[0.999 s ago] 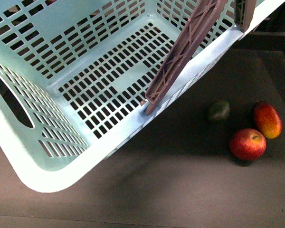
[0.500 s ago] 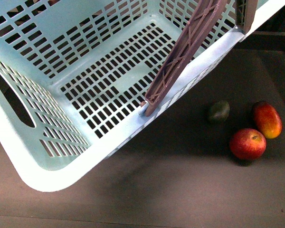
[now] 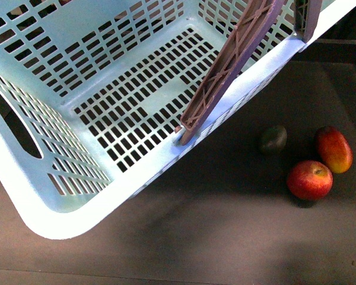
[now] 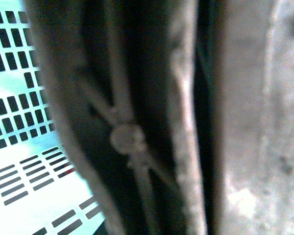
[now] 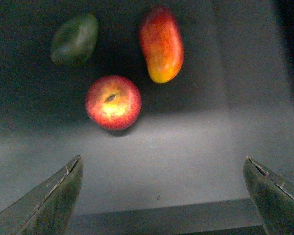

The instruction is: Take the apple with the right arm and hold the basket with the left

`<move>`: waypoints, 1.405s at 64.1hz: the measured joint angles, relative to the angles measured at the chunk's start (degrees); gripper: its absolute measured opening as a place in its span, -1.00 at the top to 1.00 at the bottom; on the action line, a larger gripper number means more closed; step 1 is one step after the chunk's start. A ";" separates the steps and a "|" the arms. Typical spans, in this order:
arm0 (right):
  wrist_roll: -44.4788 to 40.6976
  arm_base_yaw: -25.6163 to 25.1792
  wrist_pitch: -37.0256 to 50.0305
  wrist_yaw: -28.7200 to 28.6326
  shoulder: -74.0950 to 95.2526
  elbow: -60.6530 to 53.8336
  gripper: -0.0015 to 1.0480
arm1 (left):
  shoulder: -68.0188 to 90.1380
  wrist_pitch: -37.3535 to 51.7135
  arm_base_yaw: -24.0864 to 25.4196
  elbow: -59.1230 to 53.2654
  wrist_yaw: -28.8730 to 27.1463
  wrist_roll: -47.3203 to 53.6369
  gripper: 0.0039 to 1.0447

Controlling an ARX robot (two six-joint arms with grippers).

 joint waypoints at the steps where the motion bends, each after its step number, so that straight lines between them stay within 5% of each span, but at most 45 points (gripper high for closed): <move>1: -0.04 0.13 -0.02 0.07 1.38 0.74 -0.83 | 0.00 0.00 0.00 0.00 0.00 0.00 0.74; 25: -1.27 5.16 -4.33 -0.09 24.28 16.04 -0.83 | 0.00 0.00 0.00 0.00 -0.04 0.00 0.74; 90: -0.81 7.56 -10.86 -0.02 41.57 34.07 -0.83 | 0.00 0.00 0.00 0.00 -0.07 0.02 0.74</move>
